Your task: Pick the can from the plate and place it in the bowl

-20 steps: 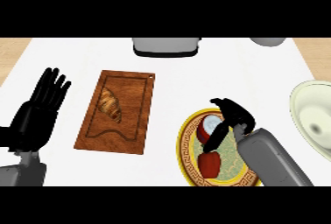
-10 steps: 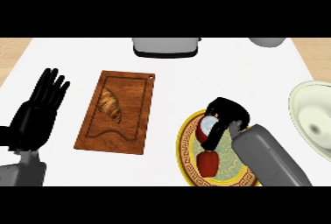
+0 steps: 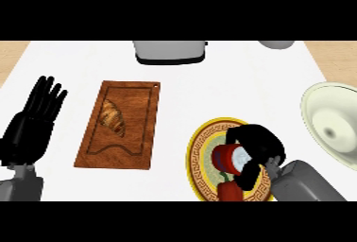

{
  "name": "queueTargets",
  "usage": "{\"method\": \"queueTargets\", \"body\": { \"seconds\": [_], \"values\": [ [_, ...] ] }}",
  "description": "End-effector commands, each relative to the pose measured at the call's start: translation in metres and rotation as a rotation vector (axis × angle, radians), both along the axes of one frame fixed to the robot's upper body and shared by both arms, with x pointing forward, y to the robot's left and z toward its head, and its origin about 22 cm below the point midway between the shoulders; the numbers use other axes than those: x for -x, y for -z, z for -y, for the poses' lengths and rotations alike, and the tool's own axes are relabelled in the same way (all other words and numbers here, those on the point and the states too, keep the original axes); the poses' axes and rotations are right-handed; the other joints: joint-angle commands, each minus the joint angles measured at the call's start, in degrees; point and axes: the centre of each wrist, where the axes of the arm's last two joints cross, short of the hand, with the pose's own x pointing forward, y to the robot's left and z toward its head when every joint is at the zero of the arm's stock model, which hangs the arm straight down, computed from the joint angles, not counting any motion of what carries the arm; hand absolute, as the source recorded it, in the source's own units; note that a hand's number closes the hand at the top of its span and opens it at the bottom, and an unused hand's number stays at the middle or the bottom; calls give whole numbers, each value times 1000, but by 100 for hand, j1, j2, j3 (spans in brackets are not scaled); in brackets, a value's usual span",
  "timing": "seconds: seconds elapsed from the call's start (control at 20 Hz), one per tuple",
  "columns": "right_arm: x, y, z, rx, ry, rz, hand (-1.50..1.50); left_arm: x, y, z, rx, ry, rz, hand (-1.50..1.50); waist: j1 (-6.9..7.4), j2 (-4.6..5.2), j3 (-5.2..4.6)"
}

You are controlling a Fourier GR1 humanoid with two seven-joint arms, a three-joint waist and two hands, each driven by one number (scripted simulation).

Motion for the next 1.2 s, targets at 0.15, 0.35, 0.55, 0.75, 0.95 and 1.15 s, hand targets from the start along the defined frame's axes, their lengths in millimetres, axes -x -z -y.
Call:
{"method": "queueTargets", "body": {
  "seconds": [0.15, 0.35, 0.55, 0.75, 0.95, 1.15],
  "values": [
    [67, -23, 69, -22, -355, 117, 150, 21, 13, -10, 12, -56, -28, 0, -254, -46, 19],
    [81, -48, 120, -51, -312, 314, 150, 15, -8, -15, -11, -69, 2, 0, -356, -12, 28],
    [83, -88, 159, -31, -193, 512, 150, 24, -3, -15, 13, -55, -6, 0, -342, -7, 17],
    [94, -120, 183, -72, -82, 618, 150, 23, 4, -10, 6, -58, 1, 0, -374, 6, 5],
    [99, -151, 222, -34, 45, 700, 150, 20, 0, -1, 5, -32, 9, 0, -125, 59, 2],
    [118, -153, 251, -103, 154, 729, 150, 8, 10, 13, 6, -6, 7, 0, -17, 94, 1]
  ]
}}
